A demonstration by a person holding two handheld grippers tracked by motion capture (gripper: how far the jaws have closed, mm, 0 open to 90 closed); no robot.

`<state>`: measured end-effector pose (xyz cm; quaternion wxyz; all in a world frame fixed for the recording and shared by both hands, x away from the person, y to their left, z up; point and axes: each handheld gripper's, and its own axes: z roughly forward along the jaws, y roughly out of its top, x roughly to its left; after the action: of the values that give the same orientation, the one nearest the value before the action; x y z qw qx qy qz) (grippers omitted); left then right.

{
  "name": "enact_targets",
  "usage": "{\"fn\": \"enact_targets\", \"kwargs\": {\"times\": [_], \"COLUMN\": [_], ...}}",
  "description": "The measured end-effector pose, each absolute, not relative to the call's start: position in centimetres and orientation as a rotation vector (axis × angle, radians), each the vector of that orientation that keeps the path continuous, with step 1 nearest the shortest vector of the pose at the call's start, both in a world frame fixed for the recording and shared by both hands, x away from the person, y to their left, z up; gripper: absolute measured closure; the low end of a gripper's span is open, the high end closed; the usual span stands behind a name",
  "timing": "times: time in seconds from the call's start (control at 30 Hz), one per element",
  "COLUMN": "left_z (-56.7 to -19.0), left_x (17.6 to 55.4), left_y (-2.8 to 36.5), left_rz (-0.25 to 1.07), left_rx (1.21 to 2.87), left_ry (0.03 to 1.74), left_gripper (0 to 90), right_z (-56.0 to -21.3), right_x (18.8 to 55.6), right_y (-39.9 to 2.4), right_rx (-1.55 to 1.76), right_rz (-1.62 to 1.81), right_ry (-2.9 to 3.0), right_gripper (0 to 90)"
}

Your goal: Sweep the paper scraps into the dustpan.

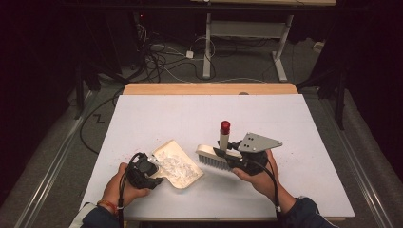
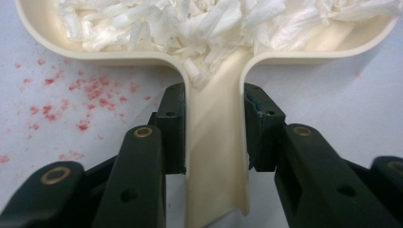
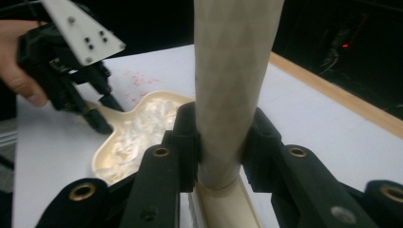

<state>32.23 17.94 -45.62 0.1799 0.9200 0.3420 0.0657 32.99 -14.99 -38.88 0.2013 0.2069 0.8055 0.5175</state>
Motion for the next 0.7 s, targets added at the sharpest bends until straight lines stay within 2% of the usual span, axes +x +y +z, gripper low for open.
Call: {"fn": "enact_targets", "kwargs": {"times": [0.13, 0.37, 0.7], "left_z": [-45.6, -45.7, -45.7], "left_x": [32.3, 32.3, 32.2], "left_y": [18.0, 18.0, 17.9], "left_rz": [0.182, 0.181, 0.188], "left_rx": [2.598, 2.596, 2.59], "left_ry": [0.968, 0.968, 0.972], "left_gripper": [63.1, 63.1, 63.1], "right_z": [-39.8, -42.0, -40.9], "right_x": [33.9, 34.7, 32.8], "right_y": [-14.6, -11.2, -9.9], "right_rx": [0.624, 0.592, 0.486], "right_rz": [1.413, 1.383, 1.428], "right_ry": [2.192, 2.224, 2.278], "right_gripper": [71.3, 71.3, 71.3]}}
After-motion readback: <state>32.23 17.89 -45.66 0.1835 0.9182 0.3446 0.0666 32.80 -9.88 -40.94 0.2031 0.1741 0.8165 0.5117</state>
